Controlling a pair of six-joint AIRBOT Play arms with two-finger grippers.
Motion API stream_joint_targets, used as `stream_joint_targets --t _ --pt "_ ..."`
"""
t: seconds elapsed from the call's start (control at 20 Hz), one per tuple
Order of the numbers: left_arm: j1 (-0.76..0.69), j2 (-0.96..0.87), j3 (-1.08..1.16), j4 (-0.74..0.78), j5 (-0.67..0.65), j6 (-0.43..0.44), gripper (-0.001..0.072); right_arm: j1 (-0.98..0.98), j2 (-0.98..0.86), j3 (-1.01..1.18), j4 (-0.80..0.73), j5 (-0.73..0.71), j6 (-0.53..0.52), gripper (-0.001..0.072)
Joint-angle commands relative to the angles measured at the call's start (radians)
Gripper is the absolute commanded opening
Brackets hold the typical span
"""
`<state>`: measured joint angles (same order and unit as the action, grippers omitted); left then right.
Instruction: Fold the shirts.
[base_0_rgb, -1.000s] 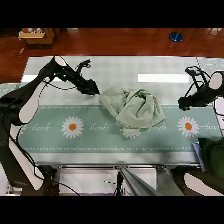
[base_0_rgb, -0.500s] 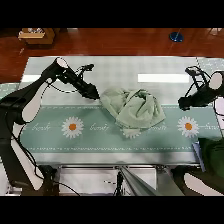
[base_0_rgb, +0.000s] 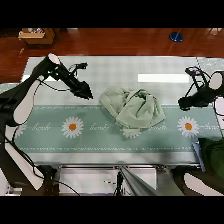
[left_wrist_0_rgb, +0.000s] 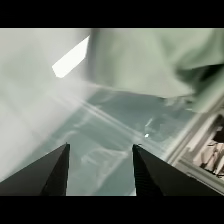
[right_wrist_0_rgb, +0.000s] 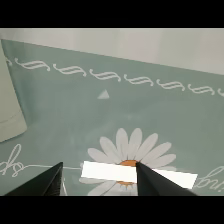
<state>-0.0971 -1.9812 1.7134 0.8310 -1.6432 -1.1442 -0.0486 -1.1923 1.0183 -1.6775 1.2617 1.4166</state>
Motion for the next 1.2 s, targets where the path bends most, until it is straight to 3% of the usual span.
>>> stream_joint_targets --t 0.0,0.1,0.25,0.45,0.55,0.7,0.9,1.15 --pt "0.010 0.113 0.001 -0.008 -0.037 -0.079 0.0488 0.000 0.000 0.000 -0.008 0.036 -0.030 0.0517" --pt "0.010 0.205 -0.002 0.056 -0.036 -0.103 0.0447 0.000 0.001 0.000 -0.005 0.058 -0.043 0.0517" --pt "0.016 0.377 -0.049 0.192 -0.016 -0.137 0.0446 0.000 0.001 0.000 0.047 0.063 -0.042 0.0517" --pt "0.043 0.665 -0.264 0.209 0.169 -0.153 0.0465 0.000 0.001 0.000 0.076 0.063 -0.042 0.0517" --pt "0.045 0.765 -0.436 0.200 0.251 -0.176 0.0618 0.000 0.001 0.000 0.082 0.052 -0.042 0.0517" --pt "0.039 0.787 -0.674 0.061 0.328 -0.193 0.0619 0.000 0.001 0.000 0.092 0.047 -0.042 0.0517" --pt "-0.056 0.767 -0.866 -0.177 0.659 -0.193 0.0619 0.000 0.001 0.000 0.109 0.053 -0.043 0.0517" --pt "-0.285 0.611 -0.860 -0.185 0.886 -0.247 0.0619 0.000 0.001 0.000 0.108 0.051 -0.043 0.0517"
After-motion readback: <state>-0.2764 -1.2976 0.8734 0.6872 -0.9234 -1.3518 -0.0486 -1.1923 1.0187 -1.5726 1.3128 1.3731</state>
